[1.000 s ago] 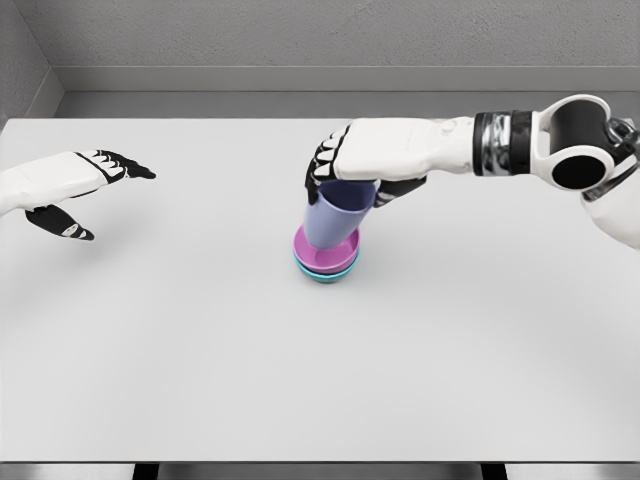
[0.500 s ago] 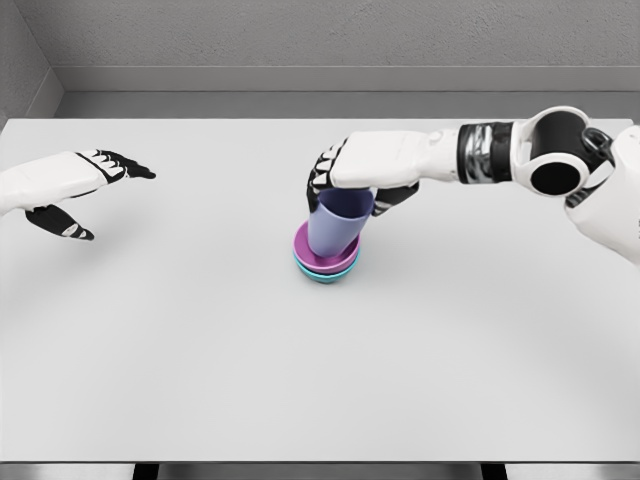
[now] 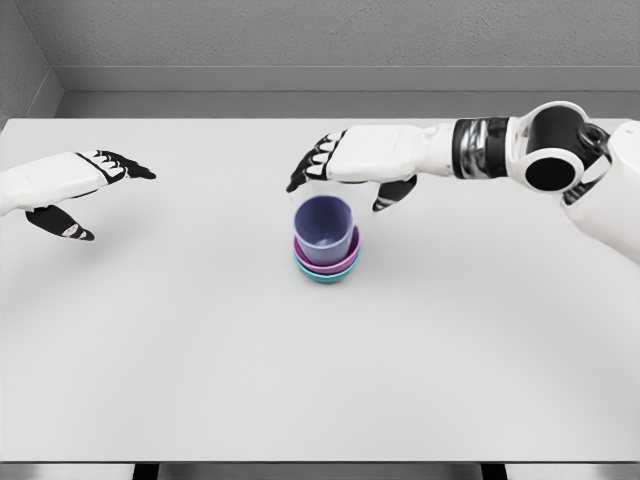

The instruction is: Stacking bowl and cup with both arms

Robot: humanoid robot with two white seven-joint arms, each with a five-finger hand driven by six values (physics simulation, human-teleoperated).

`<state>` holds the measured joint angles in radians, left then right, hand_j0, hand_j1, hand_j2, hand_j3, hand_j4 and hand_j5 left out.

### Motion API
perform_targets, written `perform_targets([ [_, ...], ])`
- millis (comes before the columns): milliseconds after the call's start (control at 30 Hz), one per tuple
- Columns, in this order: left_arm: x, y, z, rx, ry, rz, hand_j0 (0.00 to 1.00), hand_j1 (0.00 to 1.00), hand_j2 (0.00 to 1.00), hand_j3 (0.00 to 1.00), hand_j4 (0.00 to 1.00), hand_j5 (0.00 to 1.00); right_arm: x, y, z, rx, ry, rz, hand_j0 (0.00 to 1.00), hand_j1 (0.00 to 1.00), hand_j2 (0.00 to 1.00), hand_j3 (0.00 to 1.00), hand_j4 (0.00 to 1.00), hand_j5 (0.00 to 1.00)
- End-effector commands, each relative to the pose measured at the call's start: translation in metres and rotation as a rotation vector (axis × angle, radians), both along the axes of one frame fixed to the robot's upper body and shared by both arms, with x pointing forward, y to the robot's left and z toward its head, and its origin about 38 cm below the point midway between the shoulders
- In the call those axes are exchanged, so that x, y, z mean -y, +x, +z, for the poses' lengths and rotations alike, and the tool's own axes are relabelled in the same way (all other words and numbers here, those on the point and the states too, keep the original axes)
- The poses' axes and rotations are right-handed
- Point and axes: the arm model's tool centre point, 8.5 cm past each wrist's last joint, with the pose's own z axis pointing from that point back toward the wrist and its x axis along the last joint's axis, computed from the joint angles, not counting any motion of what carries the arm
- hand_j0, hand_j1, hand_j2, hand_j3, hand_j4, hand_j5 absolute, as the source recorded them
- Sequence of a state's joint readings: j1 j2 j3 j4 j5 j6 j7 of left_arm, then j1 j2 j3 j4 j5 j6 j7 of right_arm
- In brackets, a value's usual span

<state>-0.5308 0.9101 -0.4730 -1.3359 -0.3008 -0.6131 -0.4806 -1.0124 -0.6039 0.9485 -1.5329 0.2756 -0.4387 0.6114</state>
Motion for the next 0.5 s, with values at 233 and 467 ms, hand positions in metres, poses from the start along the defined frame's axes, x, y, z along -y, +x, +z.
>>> perform_targets([
  [233,0.001,0.000,0.000,-0.002,-0.005,-0.002,1.00,1.00,1.00,1.00,1.00,1.00,0.122,-0.030,0.066,0.207,0.039,-0.079,1.00,1.00,1.00,1.00,1.00,1.00],
  [467,-0.003,-0.002,-0.004,-0.014,0.000,0.007,1.00,1.00,1.00,1.00,1.00,1.00,0.182,-0.037,0.015,0.078,0.022,-0.241,1.00,1.00,1.00,1.00,1.00,1.00],
])
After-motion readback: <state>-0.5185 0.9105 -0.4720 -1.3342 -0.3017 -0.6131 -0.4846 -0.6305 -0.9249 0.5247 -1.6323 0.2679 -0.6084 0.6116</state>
